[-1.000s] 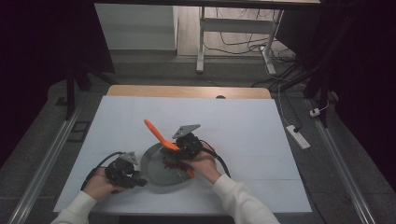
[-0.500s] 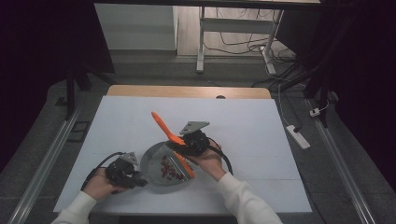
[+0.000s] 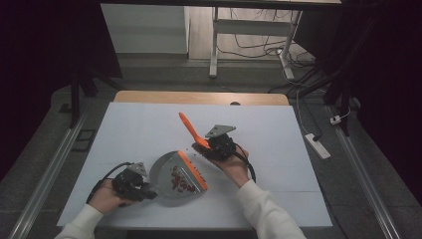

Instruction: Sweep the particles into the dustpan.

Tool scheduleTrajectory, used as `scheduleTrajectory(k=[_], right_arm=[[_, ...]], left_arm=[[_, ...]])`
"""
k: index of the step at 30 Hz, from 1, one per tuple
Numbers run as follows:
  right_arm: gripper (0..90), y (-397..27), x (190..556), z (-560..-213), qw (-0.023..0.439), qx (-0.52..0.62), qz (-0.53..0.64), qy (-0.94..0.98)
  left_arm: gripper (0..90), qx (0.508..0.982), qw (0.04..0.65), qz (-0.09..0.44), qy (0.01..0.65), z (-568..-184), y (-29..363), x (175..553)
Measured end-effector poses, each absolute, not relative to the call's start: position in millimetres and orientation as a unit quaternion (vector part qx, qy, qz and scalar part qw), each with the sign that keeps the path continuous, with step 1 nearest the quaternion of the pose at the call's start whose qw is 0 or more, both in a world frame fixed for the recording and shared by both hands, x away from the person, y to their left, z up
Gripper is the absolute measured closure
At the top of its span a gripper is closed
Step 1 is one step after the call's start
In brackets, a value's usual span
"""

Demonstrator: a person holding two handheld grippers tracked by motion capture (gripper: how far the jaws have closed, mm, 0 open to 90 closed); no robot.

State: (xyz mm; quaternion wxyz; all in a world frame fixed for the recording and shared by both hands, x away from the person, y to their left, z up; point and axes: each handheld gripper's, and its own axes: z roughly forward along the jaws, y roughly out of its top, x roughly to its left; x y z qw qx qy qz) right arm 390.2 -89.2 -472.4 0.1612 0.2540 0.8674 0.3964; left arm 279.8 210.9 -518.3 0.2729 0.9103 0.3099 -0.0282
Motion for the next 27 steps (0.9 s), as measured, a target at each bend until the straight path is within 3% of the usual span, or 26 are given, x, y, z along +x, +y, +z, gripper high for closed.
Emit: scheduleTrajectory(k=[12, 27], right_arm=[[70.5, -94, 406, -491, 0.145, 0.283, 0.371, 0.873], [70.5, -54, 369, -495, 0.115, 0.245, 0.373, 0.887]], left_arm=[[62.4, 0.909, 0.274, -0.028, 0.312, -518, 211, 279], [62.3, 0.910, 0.272, -0.028, 0.311, -518, 210, 280]])
